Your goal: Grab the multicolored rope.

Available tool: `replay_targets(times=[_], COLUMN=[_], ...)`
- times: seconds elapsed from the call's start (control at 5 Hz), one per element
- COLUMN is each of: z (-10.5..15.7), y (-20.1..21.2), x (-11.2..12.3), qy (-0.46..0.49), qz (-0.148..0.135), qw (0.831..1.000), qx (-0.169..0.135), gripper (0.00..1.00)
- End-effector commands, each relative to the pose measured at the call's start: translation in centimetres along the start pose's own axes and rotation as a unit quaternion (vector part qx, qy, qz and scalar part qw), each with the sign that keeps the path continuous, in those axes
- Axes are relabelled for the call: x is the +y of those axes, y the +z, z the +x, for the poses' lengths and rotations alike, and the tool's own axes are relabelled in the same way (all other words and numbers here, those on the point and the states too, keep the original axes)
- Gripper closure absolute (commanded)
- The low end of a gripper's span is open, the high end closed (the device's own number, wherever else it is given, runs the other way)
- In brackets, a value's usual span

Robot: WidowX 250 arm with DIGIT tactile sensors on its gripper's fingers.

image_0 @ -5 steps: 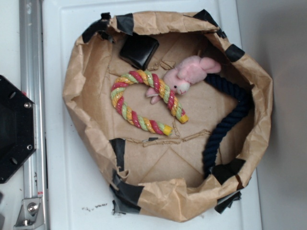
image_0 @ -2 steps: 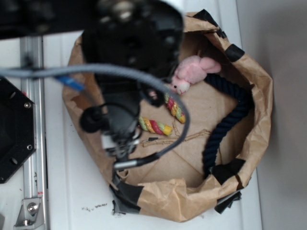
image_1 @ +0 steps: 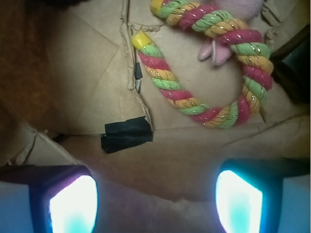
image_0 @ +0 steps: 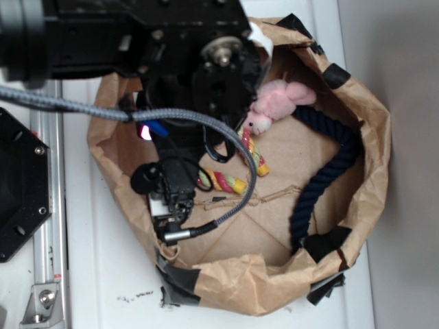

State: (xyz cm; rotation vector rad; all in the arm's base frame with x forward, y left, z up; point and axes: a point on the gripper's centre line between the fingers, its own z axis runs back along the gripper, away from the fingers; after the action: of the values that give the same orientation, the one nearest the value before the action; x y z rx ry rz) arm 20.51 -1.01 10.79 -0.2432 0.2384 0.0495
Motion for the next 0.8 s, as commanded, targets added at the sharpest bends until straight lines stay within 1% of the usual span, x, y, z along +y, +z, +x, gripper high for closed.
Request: replay_targets(times=[0.0, 0.2, 0.4, 0.6], z=[-0.1, 1.5, 3.3, 3.7], y=[0.3, -1.4, -2.8, -4.7], x=[-0.4, 0.3, 0.9, 0.2], qy=[-0.012, -0.022, -0.05, -0.102], qz=[0.001, 0.027, 0.061, 0.08], qw=[1.0, 0.997, 0.993, 0.988], qx=[-0.015, -0.073, -0.093, -0.078], gripper=[0.0, 0.0, 0.0, 0.0])
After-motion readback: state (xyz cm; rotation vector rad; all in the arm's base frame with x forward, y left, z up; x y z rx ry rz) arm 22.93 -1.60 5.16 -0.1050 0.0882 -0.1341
